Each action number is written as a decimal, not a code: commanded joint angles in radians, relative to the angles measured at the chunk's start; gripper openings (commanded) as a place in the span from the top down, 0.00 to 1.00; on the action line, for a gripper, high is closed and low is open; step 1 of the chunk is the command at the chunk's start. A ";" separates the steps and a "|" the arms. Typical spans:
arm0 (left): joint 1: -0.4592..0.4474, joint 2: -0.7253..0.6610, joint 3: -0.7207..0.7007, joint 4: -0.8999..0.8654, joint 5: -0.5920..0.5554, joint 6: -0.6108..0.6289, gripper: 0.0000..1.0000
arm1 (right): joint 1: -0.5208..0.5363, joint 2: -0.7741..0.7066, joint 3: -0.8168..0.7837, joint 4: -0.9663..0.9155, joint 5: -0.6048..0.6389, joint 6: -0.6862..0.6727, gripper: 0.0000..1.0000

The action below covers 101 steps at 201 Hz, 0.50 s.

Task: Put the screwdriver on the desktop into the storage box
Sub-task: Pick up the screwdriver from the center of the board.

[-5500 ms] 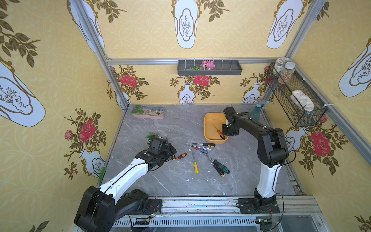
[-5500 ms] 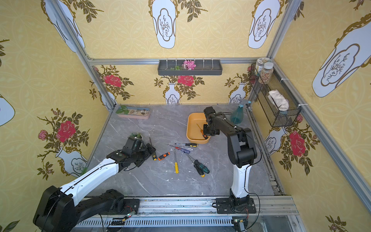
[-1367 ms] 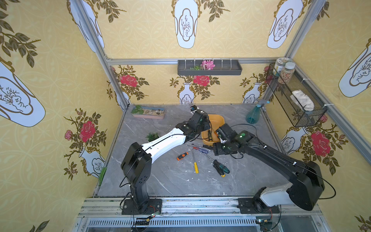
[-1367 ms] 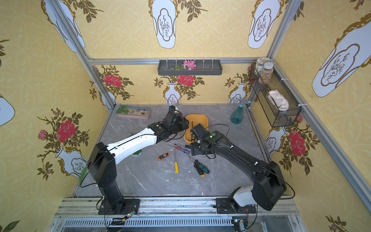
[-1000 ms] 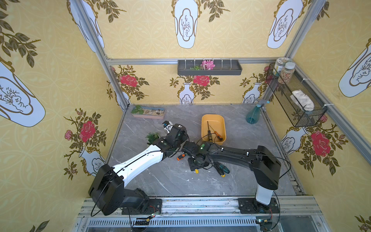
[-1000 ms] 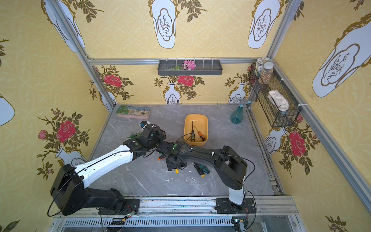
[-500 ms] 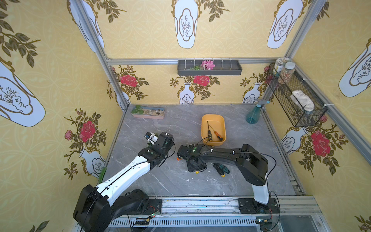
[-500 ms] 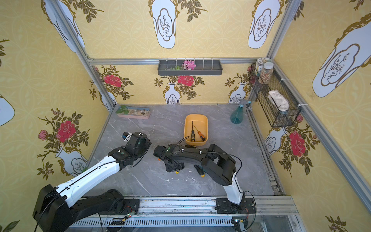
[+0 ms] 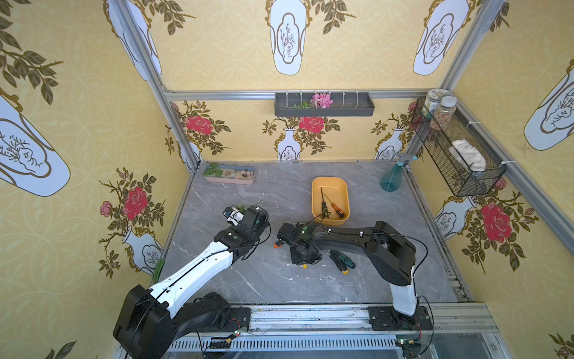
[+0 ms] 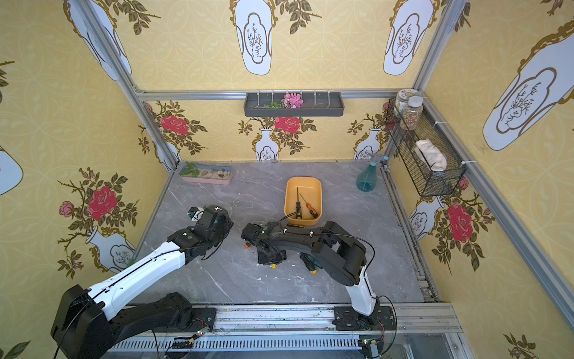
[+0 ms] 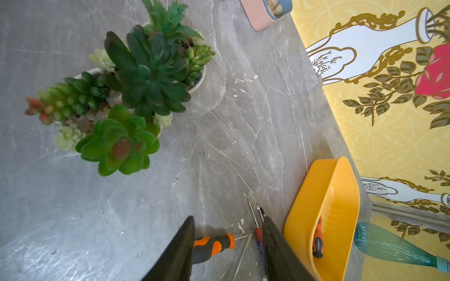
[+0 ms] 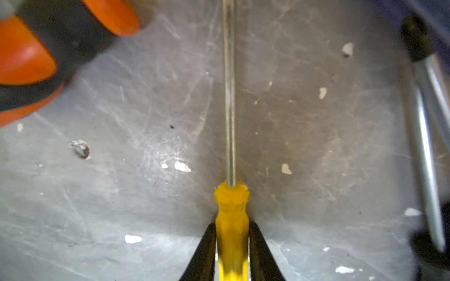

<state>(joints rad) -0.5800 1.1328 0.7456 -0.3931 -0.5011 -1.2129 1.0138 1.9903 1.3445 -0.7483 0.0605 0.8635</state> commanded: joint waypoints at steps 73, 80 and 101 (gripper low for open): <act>0.005 0.007 -0.006 -0.003 -0.002 0.003 0.53 | -0.007 -0.070 0.013 -0.038 0.036 0.018 0.91; 0.004 0.007 -0.005 -0.004 -0.003 0.005 0.53 | -0.010 -0.092 0.016 -0.045 0.041 0.017 0.92; 0.005 0.005 -0.006 0.003 -0.004 0.021 0.53 | -0.031 -0.154 0.033 -0.078 0.061 0.015 0.92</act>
<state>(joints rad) -0.5762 1.1370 0.7448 -0.3927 -0.5011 -1.2121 1.0000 1.8912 1.3590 -0.7773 0.0776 0.8703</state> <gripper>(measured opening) 0.468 0.202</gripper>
